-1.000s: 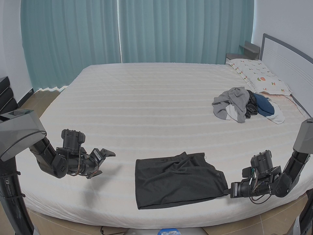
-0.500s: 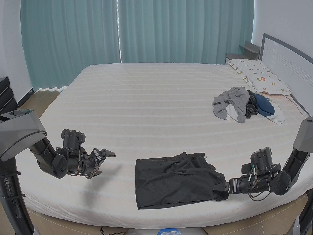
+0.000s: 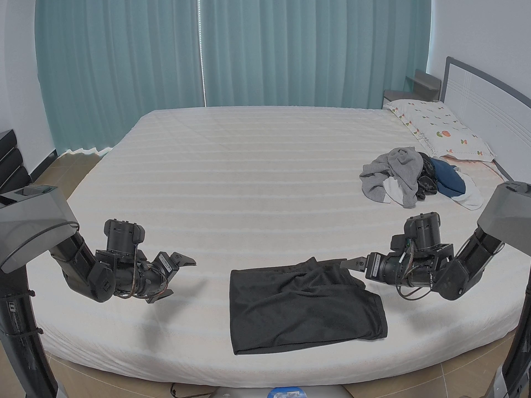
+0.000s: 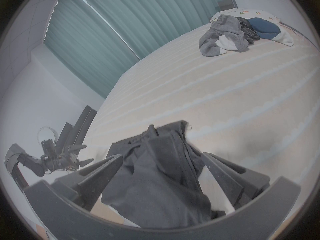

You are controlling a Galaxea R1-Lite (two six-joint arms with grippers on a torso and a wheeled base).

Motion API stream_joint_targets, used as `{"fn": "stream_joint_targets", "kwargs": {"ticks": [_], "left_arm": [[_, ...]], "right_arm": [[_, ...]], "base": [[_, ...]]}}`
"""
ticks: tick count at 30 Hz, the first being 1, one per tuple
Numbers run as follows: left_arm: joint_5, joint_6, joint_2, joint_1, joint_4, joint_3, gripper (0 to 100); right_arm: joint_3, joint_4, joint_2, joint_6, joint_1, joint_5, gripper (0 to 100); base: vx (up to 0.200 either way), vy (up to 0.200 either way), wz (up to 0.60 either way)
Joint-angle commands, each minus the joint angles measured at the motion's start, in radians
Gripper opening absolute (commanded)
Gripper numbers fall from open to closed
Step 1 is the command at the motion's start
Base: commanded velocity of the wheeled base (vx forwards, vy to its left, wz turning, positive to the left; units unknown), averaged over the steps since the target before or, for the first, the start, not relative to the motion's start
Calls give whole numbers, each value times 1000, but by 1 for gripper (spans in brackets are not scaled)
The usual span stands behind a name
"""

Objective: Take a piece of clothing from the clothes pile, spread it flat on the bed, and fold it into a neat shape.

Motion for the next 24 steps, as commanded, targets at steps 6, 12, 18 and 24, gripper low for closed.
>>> {"fn": "stream_joint_targets", "kwargs": {"ticks": [6, 12, 18, 24], "left_arm": [[0, 0, 1, 0, -1, 1, 100], [2, 3, 2, -2, -1, 3, 100], [2, 4, 8, -26, -1, -17, 100], [25, 7, 51, -100, -2, -69, 100]], "right_arm": [[-188, 4, 190, 11, 45, -52, 100], [-217, -2, 213, 12, 42, -53, 0], [-213, -3, 194, 37, 34, -58, 0], [-203, -10, 161, 94, 19, -66, 0]], "base": [[0, 0, 0], [0, 0, 0], [0, 0, 0], [0, 0, 0]]}}
